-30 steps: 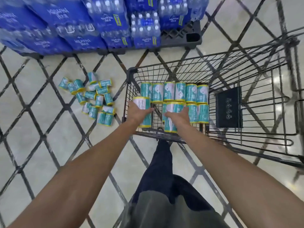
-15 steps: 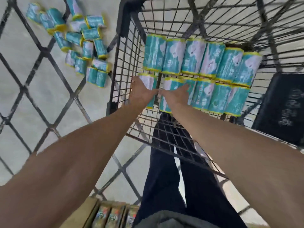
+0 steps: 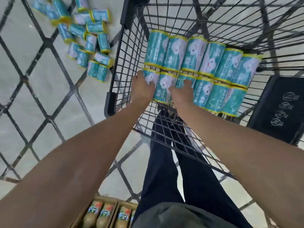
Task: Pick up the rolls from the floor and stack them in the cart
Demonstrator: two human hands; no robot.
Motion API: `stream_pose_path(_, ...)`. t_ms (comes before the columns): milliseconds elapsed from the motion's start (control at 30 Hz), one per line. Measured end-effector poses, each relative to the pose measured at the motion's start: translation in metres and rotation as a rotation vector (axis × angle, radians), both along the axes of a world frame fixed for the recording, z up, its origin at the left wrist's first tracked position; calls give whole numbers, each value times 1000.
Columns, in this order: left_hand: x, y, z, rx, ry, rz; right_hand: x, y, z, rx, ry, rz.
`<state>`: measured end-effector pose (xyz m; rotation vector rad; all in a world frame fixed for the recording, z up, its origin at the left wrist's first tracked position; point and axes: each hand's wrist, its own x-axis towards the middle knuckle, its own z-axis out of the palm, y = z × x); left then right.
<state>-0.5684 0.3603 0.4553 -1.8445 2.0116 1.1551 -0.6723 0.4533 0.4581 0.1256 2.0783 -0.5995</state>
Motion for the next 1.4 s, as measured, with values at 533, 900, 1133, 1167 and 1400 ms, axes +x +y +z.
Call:
stream_pose_path(533, 124, -2, 254, -311, -93, -142, 47, -8, 263, -183, 502, 1089)
stream_pose_path(900, 346, -73, 275, -438, -232, -225, 239, -108, 284, -181, 650, 1382)
stream_pose_path(1133, 457, -105, 253, -388, -278, -279, 349, -141, 262, -127, 567, 1377)
stream_pose_path(1167, 464, -112, 246, -370, -279, -284, 356, -146, 258, -115, 559, 1362)
stream_pose_path(1400, 461, -170, 198, -258, -282, -359, 372, -192, 206, -66, 363, 1147)
